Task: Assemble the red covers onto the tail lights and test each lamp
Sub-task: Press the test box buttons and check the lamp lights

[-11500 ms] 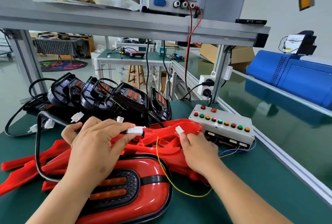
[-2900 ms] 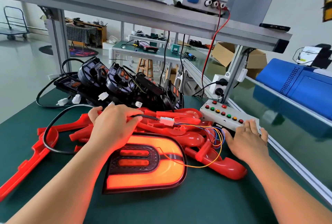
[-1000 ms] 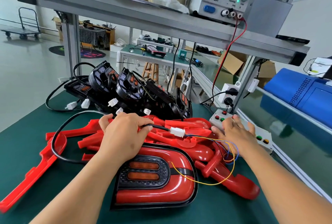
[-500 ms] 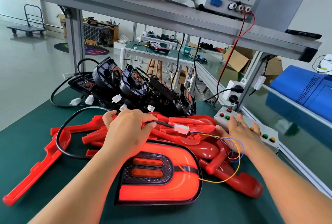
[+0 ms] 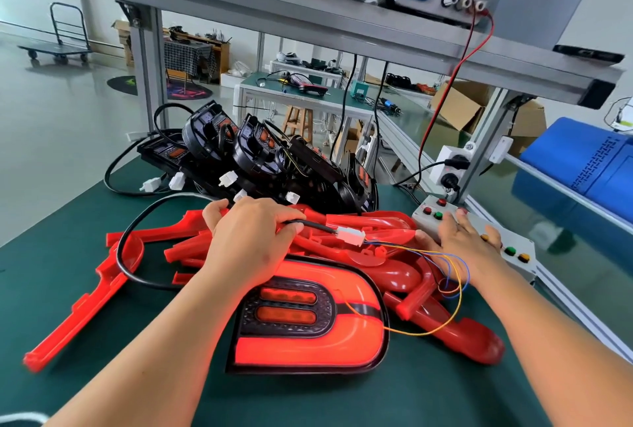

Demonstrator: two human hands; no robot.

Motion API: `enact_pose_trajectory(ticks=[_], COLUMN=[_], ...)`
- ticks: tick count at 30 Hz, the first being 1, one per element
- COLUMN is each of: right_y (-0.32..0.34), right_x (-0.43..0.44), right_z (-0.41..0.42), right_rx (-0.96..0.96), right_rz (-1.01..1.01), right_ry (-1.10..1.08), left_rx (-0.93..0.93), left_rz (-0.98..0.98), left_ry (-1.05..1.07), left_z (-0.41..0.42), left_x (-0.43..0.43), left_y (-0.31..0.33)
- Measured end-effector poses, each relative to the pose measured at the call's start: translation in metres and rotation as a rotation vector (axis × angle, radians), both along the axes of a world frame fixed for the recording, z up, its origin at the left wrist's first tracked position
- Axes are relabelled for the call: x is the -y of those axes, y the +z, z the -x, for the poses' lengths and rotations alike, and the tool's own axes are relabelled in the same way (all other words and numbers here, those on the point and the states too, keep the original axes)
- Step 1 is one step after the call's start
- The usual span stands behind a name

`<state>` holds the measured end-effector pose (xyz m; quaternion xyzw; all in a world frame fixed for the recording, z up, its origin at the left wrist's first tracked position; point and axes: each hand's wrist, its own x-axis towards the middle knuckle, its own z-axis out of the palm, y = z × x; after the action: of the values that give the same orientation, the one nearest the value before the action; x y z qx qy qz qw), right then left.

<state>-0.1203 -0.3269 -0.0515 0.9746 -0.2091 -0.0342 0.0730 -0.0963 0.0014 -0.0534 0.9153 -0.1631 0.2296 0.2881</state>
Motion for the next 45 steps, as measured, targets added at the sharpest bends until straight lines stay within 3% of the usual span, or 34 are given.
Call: enact_pose_trajectory(ticks=[11,18,27,45], right_y=[-0.001,-0.005,0.001,0.0], right_x=[0.005,0.007,-0.003,-0.003], right_z=[-0.004,-0.024,-0.024,-0.024], right_rx=[0.026,0.082,-0.008,-0.03], right_rz=[-0.049,-0.109,0.045,0.062], right_ry=[-0.014,0.085,0.107,0.114], left_rx=[0.011,0.015,0.005,0.005], left_rz=[0.007,0.014,-0.006,-0.012], left_ry=[0.0,0.0,-0.002,0.007], left_z=[0.001,0.001,0.001,0.002], left_x=[0.0,0.001,0.0,0.001], left_y=[-0.001,-0.001,0.001,0.002])
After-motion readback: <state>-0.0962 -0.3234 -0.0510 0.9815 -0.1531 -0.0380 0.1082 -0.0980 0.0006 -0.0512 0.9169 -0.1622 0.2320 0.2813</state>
